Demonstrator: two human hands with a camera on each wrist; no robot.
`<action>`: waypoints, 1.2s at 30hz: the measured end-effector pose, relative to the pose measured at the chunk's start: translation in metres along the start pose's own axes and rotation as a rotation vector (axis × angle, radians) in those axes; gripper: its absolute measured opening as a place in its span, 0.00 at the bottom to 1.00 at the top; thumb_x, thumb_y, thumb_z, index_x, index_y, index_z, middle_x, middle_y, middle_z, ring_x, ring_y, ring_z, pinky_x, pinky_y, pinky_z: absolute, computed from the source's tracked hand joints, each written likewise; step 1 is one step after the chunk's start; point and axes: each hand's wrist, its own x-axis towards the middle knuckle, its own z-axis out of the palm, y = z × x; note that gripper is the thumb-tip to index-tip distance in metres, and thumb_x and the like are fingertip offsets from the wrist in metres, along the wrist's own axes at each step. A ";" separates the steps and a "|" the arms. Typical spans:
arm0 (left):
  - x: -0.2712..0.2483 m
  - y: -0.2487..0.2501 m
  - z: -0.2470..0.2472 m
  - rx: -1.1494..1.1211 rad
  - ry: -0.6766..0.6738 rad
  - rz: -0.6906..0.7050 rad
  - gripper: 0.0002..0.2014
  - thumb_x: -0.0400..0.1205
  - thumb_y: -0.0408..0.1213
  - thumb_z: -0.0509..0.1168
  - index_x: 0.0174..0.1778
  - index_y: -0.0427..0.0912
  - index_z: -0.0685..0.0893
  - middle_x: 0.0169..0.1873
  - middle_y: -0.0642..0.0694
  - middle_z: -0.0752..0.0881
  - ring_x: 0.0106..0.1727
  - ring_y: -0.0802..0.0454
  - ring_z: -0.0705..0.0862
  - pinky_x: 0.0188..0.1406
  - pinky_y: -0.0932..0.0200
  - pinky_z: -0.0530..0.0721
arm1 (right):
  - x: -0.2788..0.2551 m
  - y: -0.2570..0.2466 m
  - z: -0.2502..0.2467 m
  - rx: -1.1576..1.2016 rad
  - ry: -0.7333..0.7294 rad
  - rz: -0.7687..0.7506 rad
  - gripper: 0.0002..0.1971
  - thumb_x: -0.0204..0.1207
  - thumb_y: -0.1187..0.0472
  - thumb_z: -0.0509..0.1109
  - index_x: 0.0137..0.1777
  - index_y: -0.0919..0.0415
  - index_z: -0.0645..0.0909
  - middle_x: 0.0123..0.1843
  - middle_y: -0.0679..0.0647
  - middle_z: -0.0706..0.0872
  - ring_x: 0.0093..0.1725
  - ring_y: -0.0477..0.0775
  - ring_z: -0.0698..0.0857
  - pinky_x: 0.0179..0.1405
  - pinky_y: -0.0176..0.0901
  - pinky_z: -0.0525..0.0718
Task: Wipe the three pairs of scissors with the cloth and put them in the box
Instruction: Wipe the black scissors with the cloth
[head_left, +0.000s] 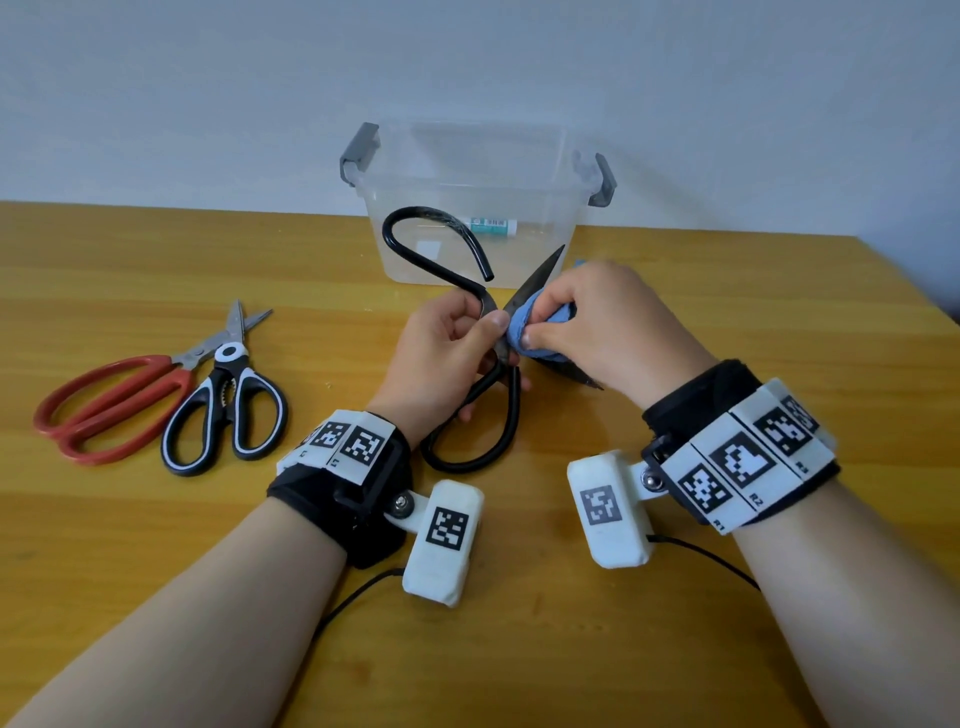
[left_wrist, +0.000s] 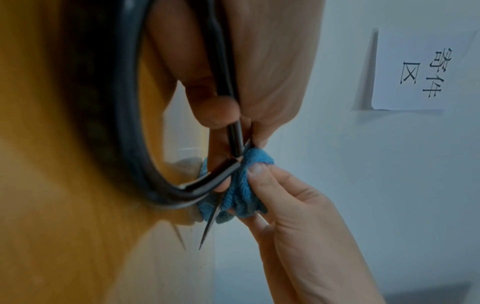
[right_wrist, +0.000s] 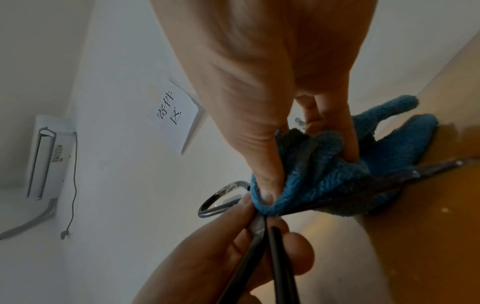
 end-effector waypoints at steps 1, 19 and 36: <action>0.000 0.000 0.000 0.002 -0.004 0.002 0.12 0.92 0.35 0.60 0.49 0.27 0.74 0.37 0.29 0.90 0.36 0.35 0.94 0.09 0.65 0.68 | 0.000 -0.001 0.000 -0.019 -0.011 0.006 0.05 0.75 0.53 0.79 0.39 0.47 0.87 0.37 0.48 0.83 0.43 0.53 0.82 0.33 0.44 0.71; 0.000 -0.001 0.001 -0.001 0.015 -0.035 0.14 0.92 0.34 0.62 0.53 0.23 0.72 0.33 0.38 0.89 0.34 0.36 0.94 0.09 0.65 0.66 | -0.003 0.014 -0.017 -0.226 -0.275 0.228 0.12 0.77 0.57 0.76 0.53 0.65 0.91 0.38 0.58 0.84 0.37 0.55 0.80 0.36 0.42 0.73; 0.001 -0.003 0.000 0.020 0.008 -0.003 0.14 0.92 0.36 0.61 0.52 0.24 0.73 0.34 0.31 0.89 0.37 0.35 0.94 0.09 0.65 0.67 | -0.003 -0.008 -0.007 -0.150 -0.014 -0.030 0.09 0.75 0.48 0.79 0.46 0.52 0.94 0.46 0.55 0.92 0.48 0.56 0.87 0.40 0.45 0.83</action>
